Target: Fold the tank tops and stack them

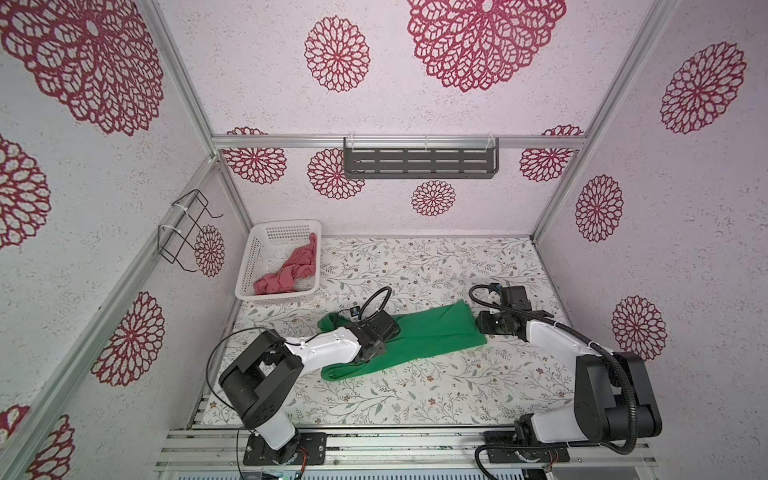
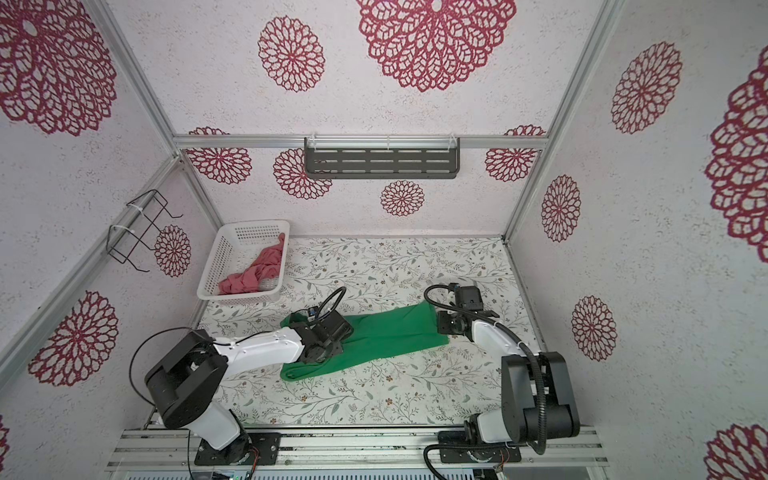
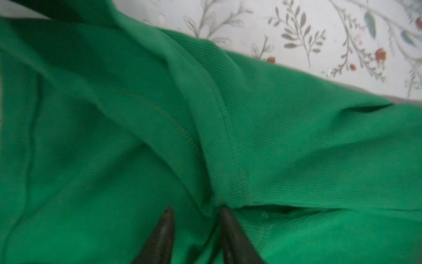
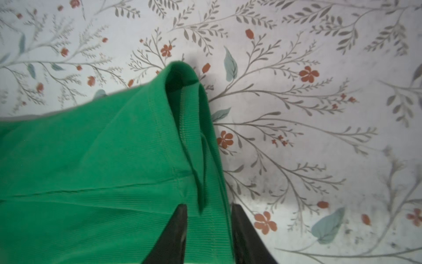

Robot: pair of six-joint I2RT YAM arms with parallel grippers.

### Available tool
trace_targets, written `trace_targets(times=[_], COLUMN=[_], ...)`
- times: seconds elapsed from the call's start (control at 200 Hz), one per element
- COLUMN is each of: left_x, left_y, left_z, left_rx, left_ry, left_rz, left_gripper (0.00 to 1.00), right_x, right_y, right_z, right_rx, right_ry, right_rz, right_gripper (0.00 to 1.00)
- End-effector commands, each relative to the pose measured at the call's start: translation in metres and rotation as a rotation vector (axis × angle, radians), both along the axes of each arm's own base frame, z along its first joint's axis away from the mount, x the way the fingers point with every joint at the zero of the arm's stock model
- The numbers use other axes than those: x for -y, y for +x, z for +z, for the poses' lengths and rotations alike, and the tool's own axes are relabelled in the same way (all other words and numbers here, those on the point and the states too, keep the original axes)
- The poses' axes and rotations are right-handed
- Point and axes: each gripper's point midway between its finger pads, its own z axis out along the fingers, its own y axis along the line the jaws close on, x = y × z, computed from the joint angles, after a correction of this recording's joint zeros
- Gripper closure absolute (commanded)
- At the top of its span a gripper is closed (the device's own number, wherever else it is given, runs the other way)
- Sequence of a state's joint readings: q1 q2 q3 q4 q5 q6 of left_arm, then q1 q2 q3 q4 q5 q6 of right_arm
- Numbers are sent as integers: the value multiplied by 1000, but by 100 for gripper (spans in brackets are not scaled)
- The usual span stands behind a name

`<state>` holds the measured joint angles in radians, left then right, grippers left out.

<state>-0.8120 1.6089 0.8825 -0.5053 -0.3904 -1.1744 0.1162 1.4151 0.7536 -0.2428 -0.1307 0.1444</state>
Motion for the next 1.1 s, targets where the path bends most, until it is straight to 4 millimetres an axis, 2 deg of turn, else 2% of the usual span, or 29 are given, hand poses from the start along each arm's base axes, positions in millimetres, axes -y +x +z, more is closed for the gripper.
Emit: trace_targets(times=[0.0,0.1,0.21,0.365,0.515,0.645,0.851,0.956,1.096], left_x=[-22,-35,-55,-95,-123,-128,-119,-116,-117], left_y=[7,6,13,35,64,87,99,97,82], left_z=[50,75,83,79,73,57,24,15,13], left_rx=[137,152,100,34,36,35,-30,-51,-61], left_ry=[13,42,36,83,137,112,120,106,96], left_rz=[95,82,87,123,172,186,160,161,180], left_gripper=[37,30,35,44,48,48,55,69,93], right_x=[9,10,-3,-37,-50,-55,-58,-65,-59], right_y=[25,32,36,32,29,28,30,30,24], right_z=[51,71,79,60,39,34,30,23,-1], right_rx=[118,126,104,26,-29,-45,-56,-65,-102], right_ry=[-8,-2,81,177,202,203,210,235,220], right_rz=[-57,-79,-97,-88,-103,-92,-91,-94,-148], right_gripper=[51,50,50,53,55,55,55,55,57])
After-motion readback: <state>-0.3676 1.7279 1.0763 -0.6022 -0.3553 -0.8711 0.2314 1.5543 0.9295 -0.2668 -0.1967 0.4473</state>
